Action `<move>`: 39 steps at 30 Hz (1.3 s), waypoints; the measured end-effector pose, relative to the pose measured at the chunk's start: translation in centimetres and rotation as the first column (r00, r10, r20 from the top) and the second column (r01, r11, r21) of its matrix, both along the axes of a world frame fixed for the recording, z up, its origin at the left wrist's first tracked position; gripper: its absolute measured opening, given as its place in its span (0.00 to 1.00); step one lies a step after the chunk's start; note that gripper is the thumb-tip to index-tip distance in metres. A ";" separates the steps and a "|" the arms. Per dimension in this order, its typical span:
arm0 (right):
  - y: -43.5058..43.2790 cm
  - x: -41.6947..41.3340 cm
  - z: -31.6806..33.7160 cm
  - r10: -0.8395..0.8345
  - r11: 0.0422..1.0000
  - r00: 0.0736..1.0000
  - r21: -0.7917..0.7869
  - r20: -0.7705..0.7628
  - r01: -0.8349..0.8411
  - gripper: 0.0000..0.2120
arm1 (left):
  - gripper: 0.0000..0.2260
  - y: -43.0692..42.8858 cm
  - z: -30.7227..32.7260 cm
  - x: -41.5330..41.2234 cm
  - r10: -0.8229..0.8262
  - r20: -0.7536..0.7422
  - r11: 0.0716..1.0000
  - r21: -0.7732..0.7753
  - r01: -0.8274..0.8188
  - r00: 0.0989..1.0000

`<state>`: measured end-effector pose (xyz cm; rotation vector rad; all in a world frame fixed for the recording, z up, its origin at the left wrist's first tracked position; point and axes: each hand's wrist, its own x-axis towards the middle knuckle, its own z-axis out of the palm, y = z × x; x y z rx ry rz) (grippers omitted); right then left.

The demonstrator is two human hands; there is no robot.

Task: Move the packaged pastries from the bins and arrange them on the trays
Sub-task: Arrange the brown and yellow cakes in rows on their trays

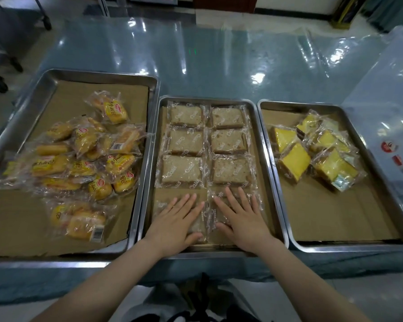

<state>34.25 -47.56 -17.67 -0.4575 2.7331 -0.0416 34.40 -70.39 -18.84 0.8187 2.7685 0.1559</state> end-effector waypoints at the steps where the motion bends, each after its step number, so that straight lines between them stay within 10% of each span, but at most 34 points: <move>1: 0.3 0.0 0.1 0.022 1.000 1.000 -0.005 0.007 -0.022 0.32 | 0.33 0.0 0.1 0.2 -0.004 0.011 1.000 0.015 0.004 1.000; 39: 1.3 -6.4 0.1 -0.059 0.994 0.992 -0.100 -0.111 0.048 0.27 | 0.35 1.5 -0.3 -4.8 0.242 -0.020 0.970 0.023 -0.242 0.970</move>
